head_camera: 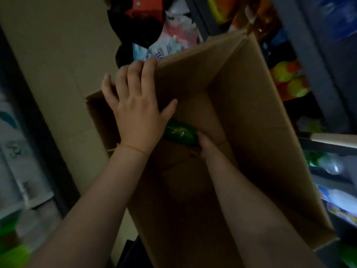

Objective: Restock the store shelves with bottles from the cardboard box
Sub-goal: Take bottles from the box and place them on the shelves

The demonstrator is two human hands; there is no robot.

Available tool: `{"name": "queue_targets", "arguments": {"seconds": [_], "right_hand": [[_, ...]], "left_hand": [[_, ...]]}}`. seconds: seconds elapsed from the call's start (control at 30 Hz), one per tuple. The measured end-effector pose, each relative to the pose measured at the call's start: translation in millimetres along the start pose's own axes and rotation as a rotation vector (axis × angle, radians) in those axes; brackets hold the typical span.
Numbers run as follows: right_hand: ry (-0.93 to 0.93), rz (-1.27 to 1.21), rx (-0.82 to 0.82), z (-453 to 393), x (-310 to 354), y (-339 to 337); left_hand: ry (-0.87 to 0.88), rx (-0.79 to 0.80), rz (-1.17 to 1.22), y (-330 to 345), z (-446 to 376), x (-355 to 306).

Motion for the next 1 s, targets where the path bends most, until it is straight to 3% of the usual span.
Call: {"name": "queue_targets", "arguments": {"seconds": [0.17, 0.43, 0.6, 0.73, 0.83, 0.9, 1.0], "right_hand": [[0.01, -0.011, -0.032, -19, 1, 18], [-0.052, 0.104, 0.055, 17, 2, 21], [-0.221, 0.155, -0.076, 75, 11, -12], [-0.317, -0.092, -0.035, 151, 8, -69], [-0.39, -0.315, 0.101, 211, -2, -109], [-0.479, -0.415, 0.226, 256, -9, -134], [-0.647, -0.465, 0.429, 326, -22, -171]], "left_hand": [[-0.002, -0.009, -0.028, 3, -1, 1], [0.023, 0.025, 0.004, 4, -1, 1], [0.015, 0.112, 0.105, -14, 7, 0], [-0.237, 0.152, 0.423, -50, 48, -22], [-0.688, 0.319, 0.782, -73, 88, -47], [-0.878, 0.455, 1.144, -99, 104, -81], [-0.767, 0.434, 1.487, -161, 107, -135]]}}
Point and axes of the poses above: each hand's wrist, its own z-axis away from the middle knuckle, its own y-axis out of the palm, x = y × z, the point moved 4 cm from there along -z, towards the middle knuckle, and after that the axes turned 9 degrees about -x, right-handed, at the moved point
